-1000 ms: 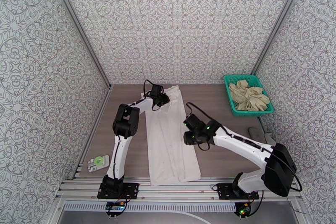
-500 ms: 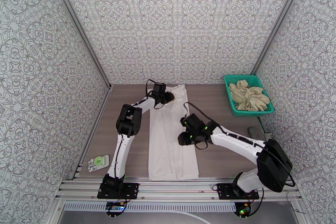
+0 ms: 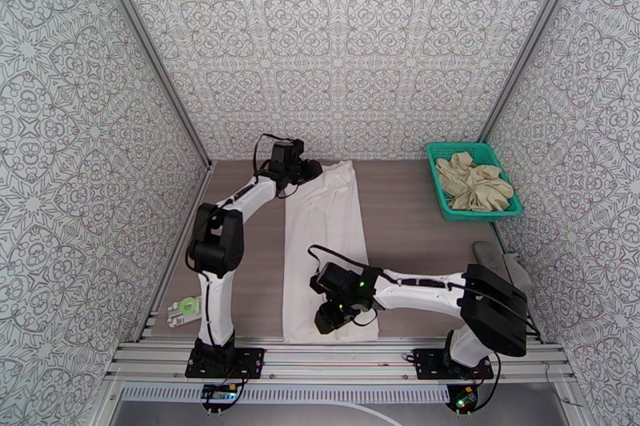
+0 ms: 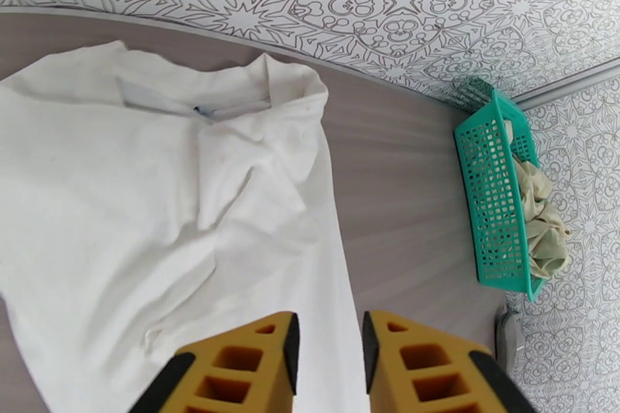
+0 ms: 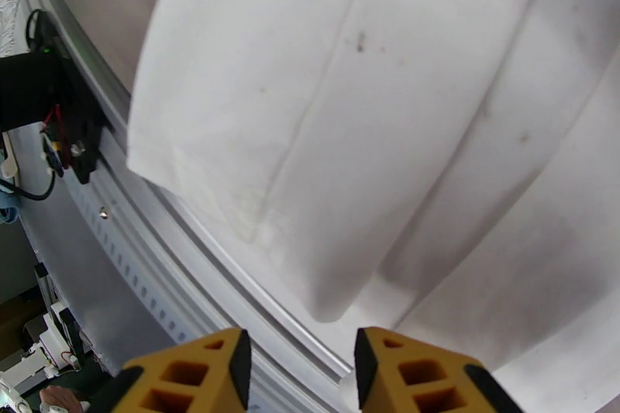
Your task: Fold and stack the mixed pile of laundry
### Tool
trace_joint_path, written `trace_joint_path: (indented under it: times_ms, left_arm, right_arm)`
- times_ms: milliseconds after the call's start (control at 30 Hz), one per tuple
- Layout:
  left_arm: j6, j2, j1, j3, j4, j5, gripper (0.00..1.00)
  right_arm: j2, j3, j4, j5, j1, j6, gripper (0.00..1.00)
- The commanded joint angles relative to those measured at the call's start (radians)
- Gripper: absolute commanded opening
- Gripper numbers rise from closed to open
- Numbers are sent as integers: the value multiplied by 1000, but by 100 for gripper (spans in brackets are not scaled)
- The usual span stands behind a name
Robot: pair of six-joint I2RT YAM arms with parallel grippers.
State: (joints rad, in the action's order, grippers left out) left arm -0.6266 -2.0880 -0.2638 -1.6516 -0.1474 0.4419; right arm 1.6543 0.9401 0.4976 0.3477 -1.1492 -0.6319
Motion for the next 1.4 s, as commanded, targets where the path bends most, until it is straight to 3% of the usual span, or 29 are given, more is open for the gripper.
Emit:
trace_joint_path:
  times_ms: [0,167,567,1367]
  left_arm:
    - [45,53,29,81,-12,9,30]
    - [52,80,56,143,-7,16,30]
    - [61,62,69,158,-8,11,30]
    - [49,-279,80,-92,-46,-40,29]
  right_arm:
    - [44,41,4,-18,-15,-8,42]
    - [69,48,-17,-10,-19,-13,39]
    - [21,48,18,-20,-50,-41,4]
    - [-63,-3,-18,-9,-103,-107,0]
